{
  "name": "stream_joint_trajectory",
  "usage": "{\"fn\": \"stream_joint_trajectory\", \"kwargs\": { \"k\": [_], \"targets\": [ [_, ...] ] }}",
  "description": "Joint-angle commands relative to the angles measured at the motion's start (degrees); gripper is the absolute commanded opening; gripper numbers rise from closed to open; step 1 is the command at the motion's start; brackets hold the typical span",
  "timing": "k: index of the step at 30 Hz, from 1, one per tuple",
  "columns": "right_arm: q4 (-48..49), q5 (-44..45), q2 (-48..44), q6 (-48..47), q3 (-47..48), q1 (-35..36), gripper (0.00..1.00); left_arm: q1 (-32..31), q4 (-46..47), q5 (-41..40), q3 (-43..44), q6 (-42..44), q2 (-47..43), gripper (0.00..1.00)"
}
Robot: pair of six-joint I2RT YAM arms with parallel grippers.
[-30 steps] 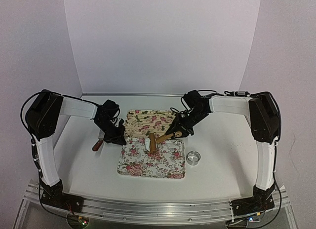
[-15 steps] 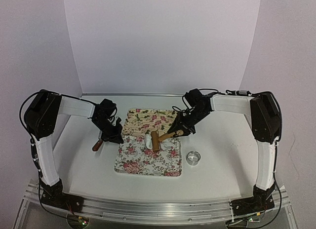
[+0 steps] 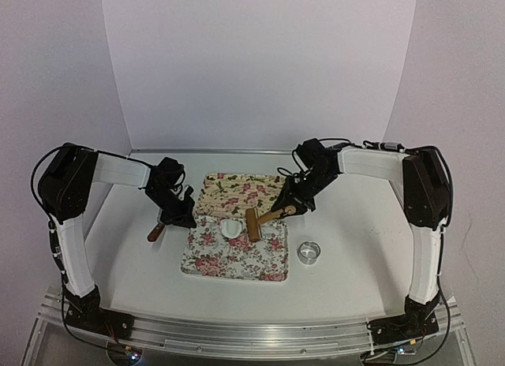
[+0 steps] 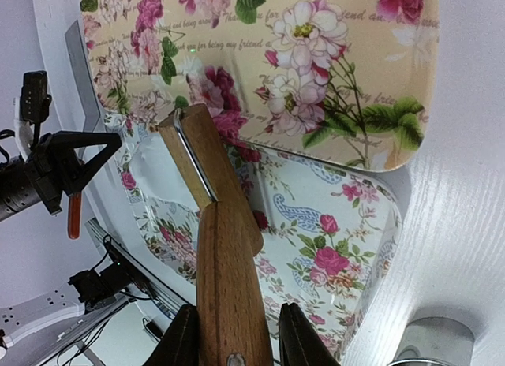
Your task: Roll out the dumpling wrappers from the dough
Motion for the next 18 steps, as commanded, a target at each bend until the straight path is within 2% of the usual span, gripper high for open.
{"fn": "stream_joint_trajectory", "kwargs": {
  "k": [1, 9, 18],
  "targets": [
    [-27.23, 39.92, 7.1, 0.89, -5.46, -1.58, 0.0, 2.09, -3.54, -8.64, -1.51, 5.33, -0.53, 0.0],
    [-27.83, 31.5, -0.62, -8.0, 4.85, 2.39, 0.0, -1.86, -3.2, -6.63, 1.54, 11.61, 0.01, 0.0],
    [-32.47, 32.03, -4.87, -12.75, 13.54, 7.64, 0.0, -6.69, -2.55, -6.01, 4.42, 14.46, 1.83, 0.0]
  ]
}}
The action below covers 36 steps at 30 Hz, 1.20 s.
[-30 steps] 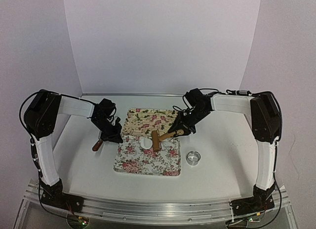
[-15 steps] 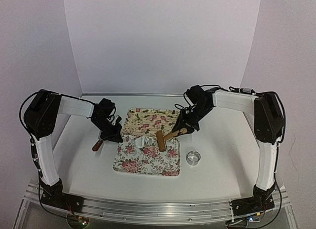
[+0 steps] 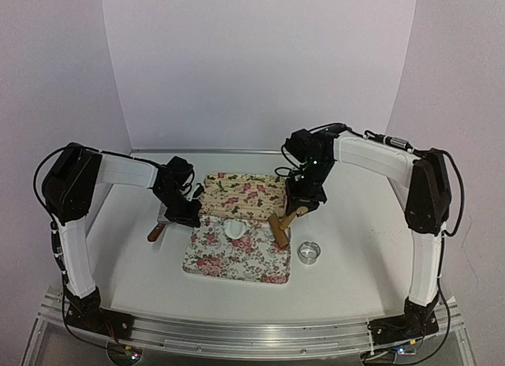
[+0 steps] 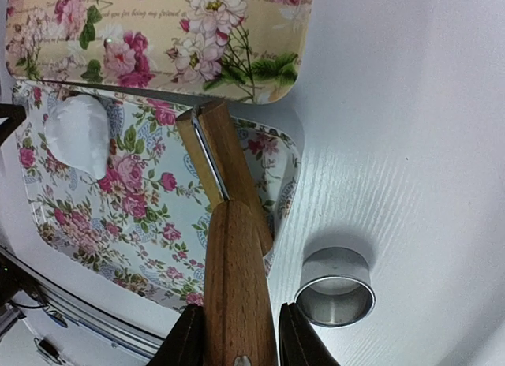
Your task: Roll out the dumpling wrappers from the dough
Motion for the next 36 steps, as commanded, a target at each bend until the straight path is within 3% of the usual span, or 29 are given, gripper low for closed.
{"fn": "stream_joint_trajectory", "kwargs": {
  "k": [1, 13, 27, 36],
  "targets": [
    [-10.16, 10.42, -1.17, -3.89, 2.54, 1.83, 0.0, -3.03, -1.62, -0.47, 2.36, 4.62, 1.71, 0.0],
    [-17.81, 7.31, 1.34, -8.24, 20.61, 6.22, 0.0, -4.4, -2.21, 1.07, 2.89, 5.64, 1.55, 0.0],
    [-10.01, -12.23, 5.87, -5.35, 22.2, 6.77, 0.0, -4.41, -0.41, 3.51, 1.57, 3.88, 0.96, 0.0],
    [-8.74, -13.45, 12.26, -4.55, 28.09, 6.72, 0.0, -4.41, -0.12, 3.71, 0.74, 3.98, 0.14, 0.0]
  ]
}}
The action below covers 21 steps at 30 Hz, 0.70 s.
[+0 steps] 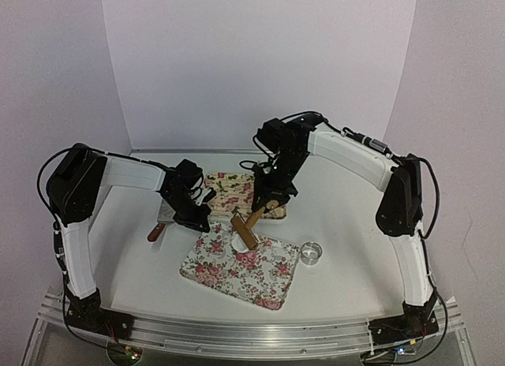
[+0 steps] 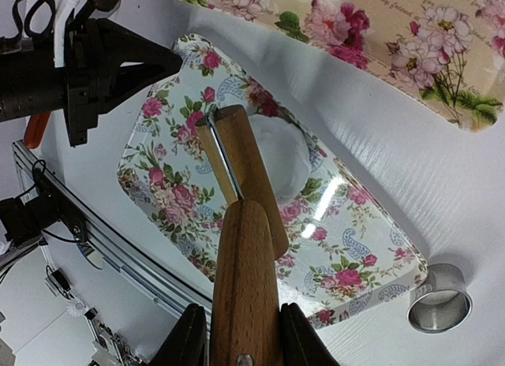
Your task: Roll out the dumpling wrappers from the dough
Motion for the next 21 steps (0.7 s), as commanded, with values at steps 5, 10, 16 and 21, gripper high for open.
{"fn": "stream_joint_trajectory", "kwargs": {
  "k": [5, 10, 16, 21],
  "targets": [
    [1.13, -1.18, 2.56, -0.08, 3.74, -0.07, 0.0, -0.19, -0.19, 0.67, -0.45, 0.43, -1.45, 0.0],
    [0.2, 0.99, 3.4, -0.91, 1.57, -0.07, 0.0, -0.19, -0.28, 0.58, -0.64, 0.19, -1.8, 0.0],
    [-1.77, 4.1, 4.64, -2.33, -0.31, -0.04, 0.0, -0.21, -0.15, 0.67, -0.89, 0.07, -1.99, 0.0],
    [-3.23, 6.67, 6.1, -3.45, -1.21, -0.05, 0.0, -0.2, -0.02, 0.67, -1.15, 0.07, -2.3, 0.0]
  ]
}}
